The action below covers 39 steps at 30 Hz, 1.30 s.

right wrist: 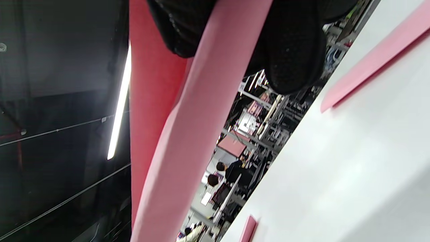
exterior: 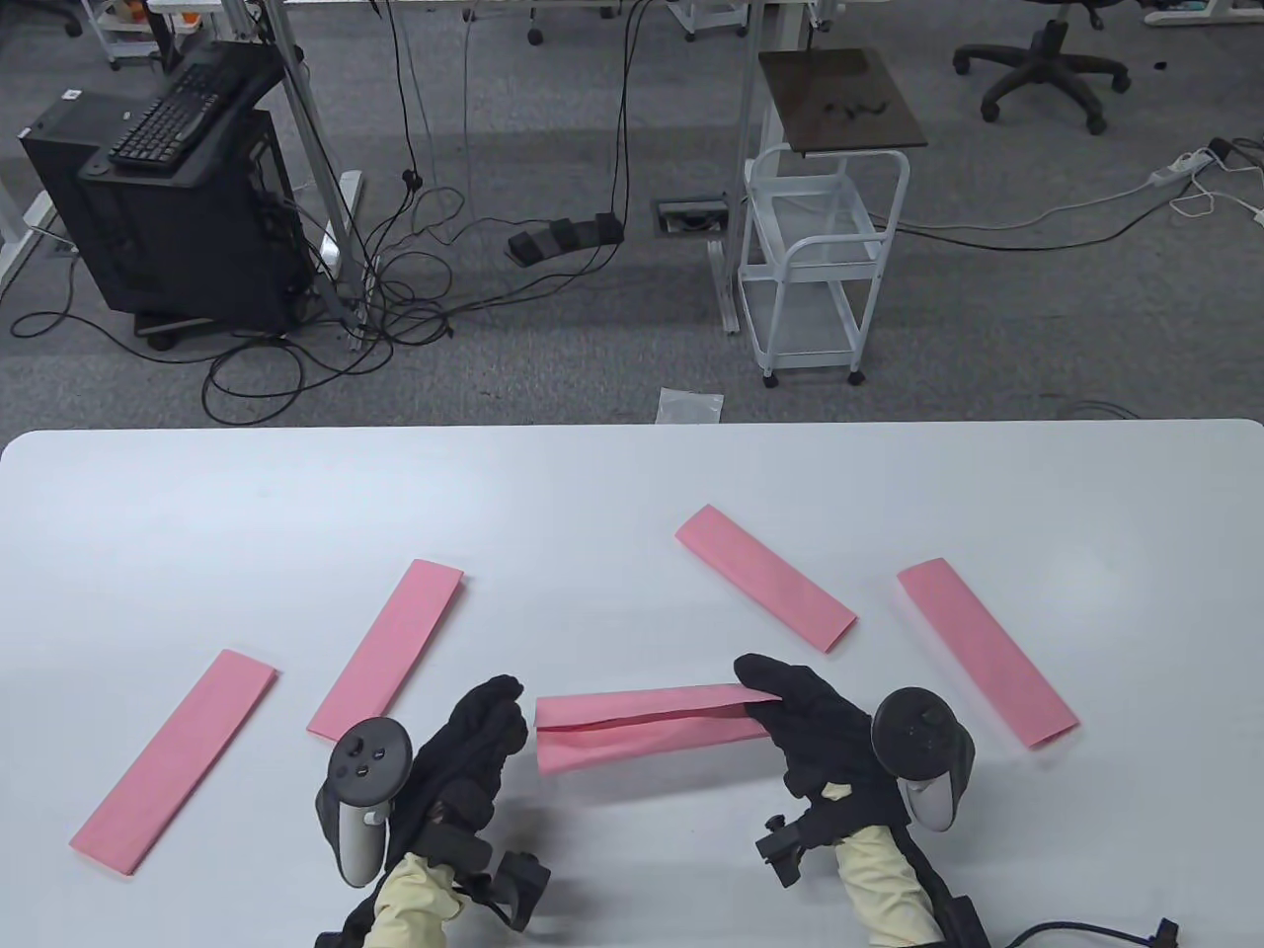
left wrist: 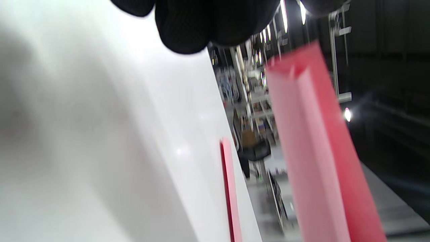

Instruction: Unfold complexly folded papers and stack

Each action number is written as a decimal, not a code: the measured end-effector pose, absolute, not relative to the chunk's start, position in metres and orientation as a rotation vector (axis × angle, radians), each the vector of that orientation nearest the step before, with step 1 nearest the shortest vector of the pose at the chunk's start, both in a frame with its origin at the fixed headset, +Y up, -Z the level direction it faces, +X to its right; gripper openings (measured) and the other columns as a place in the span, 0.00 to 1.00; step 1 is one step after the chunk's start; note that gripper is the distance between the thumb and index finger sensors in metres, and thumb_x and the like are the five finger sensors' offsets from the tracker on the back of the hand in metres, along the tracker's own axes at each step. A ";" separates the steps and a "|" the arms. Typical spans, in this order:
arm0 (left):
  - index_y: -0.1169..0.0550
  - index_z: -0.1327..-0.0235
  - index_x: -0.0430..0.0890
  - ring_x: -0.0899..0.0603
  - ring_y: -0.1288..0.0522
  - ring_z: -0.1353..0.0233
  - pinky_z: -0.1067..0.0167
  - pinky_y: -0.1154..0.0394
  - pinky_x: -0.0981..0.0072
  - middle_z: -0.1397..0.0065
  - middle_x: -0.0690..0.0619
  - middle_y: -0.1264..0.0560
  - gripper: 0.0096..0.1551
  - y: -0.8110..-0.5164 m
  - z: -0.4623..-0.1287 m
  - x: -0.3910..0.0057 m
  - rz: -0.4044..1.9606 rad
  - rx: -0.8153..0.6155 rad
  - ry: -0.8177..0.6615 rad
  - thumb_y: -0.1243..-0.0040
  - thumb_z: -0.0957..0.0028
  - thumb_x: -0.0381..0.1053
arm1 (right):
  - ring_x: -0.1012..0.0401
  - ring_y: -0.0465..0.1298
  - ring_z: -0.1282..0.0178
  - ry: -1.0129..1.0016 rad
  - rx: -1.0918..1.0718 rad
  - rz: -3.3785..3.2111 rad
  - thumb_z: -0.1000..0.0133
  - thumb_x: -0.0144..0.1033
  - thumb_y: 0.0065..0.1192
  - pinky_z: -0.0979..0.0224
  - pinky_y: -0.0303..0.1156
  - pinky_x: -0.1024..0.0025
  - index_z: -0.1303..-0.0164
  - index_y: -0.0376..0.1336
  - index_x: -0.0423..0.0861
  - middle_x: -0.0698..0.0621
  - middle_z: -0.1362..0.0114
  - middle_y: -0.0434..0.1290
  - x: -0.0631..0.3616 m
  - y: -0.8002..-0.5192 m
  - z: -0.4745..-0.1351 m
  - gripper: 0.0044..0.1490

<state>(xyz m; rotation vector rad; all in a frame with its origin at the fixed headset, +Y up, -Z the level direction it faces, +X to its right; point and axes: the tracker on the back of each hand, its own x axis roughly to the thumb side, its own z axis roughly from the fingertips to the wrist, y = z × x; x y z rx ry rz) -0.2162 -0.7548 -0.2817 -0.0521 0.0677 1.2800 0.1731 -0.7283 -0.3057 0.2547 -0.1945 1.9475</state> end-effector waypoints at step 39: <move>0.30 0.28 0.40 0.34 0.23 0.29 0.24 0.41 0.40 0.28 0.42 0.24 0.40 -0.765 -0.280 -0.195 1.550 -0.483 -0.087 0.40 0.44 0.65 | 0.43 0.72 0.34 0.115 0.128 1.615 0.43 0.39 0.60 0.22 0.47 0.40 0.45 0.72 0.38 0.42 0.44 0.78 0.163 -0.737 -0.312 0.24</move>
